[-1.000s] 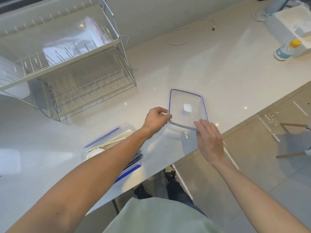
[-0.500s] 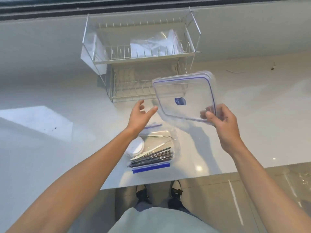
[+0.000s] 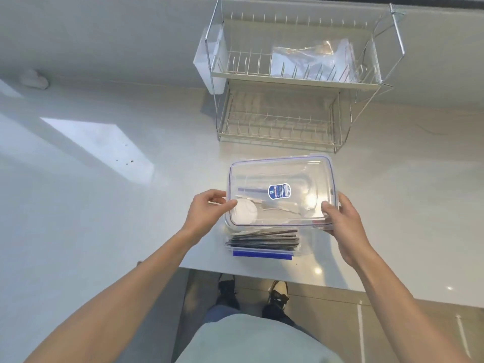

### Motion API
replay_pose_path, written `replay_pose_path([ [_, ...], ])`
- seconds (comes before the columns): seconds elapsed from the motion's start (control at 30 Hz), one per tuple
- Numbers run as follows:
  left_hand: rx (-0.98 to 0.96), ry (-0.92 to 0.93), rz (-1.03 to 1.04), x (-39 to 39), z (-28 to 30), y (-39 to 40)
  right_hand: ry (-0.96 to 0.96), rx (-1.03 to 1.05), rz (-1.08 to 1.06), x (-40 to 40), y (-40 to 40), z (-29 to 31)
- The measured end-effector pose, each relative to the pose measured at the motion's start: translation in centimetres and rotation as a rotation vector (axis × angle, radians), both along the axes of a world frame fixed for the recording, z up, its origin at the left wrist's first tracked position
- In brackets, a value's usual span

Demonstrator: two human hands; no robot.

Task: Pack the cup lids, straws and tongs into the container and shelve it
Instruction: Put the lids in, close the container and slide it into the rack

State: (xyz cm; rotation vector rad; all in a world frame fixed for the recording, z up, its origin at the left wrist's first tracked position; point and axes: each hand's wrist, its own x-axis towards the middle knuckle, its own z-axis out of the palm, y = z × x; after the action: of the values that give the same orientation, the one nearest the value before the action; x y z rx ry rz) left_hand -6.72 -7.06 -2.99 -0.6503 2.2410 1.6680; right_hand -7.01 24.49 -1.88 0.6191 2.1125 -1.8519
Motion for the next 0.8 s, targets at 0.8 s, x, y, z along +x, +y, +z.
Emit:
replay_pose_path([
  [0.8,-0.284,0.003,0.034,3.9,-3.5,-0.1,-0.134,0.663,0.278,2.7,-1.8,-3.5],
])
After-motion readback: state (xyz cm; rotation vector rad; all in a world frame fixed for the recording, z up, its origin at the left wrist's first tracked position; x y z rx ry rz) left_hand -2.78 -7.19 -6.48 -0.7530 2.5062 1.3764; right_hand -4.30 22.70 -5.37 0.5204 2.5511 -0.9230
